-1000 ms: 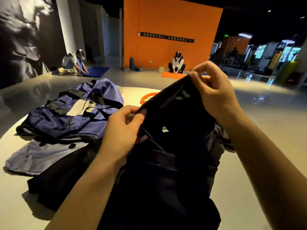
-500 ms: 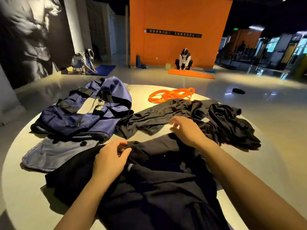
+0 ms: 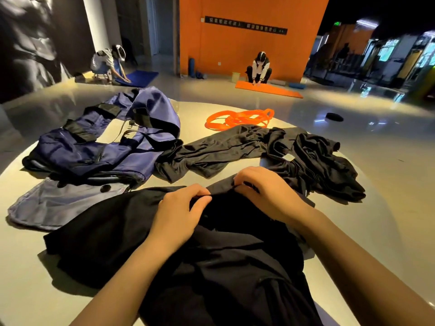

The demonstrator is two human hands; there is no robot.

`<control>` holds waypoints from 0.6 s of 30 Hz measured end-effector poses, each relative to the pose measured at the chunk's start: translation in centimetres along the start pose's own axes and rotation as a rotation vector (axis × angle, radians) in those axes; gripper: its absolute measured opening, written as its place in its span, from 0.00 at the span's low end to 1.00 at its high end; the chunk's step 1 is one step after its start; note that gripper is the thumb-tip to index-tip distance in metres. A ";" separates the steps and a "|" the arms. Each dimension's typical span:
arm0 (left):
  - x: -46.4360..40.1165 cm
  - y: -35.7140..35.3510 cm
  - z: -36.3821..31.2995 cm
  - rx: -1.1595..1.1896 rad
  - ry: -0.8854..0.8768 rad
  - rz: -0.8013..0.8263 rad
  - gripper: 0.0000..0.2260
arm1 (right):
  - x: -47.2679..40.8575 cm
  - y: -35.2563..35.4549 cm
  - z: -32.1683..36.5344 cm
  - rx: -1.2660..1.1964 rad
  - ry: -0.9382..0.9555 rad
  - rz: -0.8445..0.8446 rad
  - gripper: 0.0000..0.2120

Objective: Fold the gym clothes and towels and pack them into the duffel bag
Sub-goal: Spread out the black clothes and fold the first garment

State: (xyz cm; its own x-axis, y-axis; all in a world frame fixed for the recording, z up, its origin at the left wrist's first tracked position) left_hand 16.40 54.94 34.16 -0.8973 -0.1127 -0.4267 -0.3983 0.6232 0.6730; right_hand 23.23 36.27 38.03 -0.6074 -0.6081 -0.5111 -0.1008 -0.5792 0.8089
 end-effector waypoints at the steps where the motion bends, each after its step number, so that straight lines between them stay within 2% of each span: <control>1: -0.2 0.4 -0.1 0.078 0.034 -0.006 0.04 | -0.4 0.2 0.4 -0.027 -0.029 -0.005 0.08; 3: -0.6 1.5 -0.8 0.299 0.113 -0.008 0.07 | -1.3 0.7 1.4 -0.175 -0.085 0.042 0.06; 6: -1.1 3.4 -2.6 0.722 0.236 -0.001 0.02 | -2.8 2.3 3.2 -0.362 -0.149 -0.024 0.05; 8: -1.1 4.3 -3.2 0.950 0.315 0.051 0.05 | -3.6 3.6 4.2 -0.470 -0.138 -0.070 0.03; 11: -0.7 5.1 -2.9 1.006 0.386 0.118 0.02 | -4.3 3.7 4.6 -0.463 -0.128 -0.012 0.01; 13: -0.2 4.4 -1.2 0.831 0.414 0.115 0.03 | -4.6 1.8 3.7 -0.304 -0.130 0.097 0.03; 16: 0.4 3.2 2.5 0.051 0.320 0.079 0.09 | -4.1 -2.3 1.3 -0.106 -0.158 0.261 0.09; 17: 0.7 2.9 3.0 -0.129 0.278 0.082 0.13 | -3.7 -3.2 0.6 -0.096 -0.157 0.279 0.10; 18: 1.0 2.8 3.3 -0.203 0.230 0.071 0.17 | -3.4 -3.6 0.2 -0.112 -0.168 0.274 0.12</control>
State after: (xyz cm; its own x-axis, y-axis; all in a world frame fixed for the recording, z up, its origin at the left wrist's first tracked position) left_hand 15.02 59.15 33.63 -0.9345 -0.2613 -0.2418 -0.3421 0.4709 0.8131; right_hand 25.47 40.53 36.86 -0.7222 -0.6570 -0.2164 0.1656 -0.4680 0.8681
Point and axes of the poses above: each hand's wrist, its own x-axis away from the middle knuckle, its own y-axis out of the back of the hand, z = x × y, the point moved 2 cm from there along -x, towards the middle knuckle, and after that the axes turned 10 degrees about -x, right-handed, at the moved point
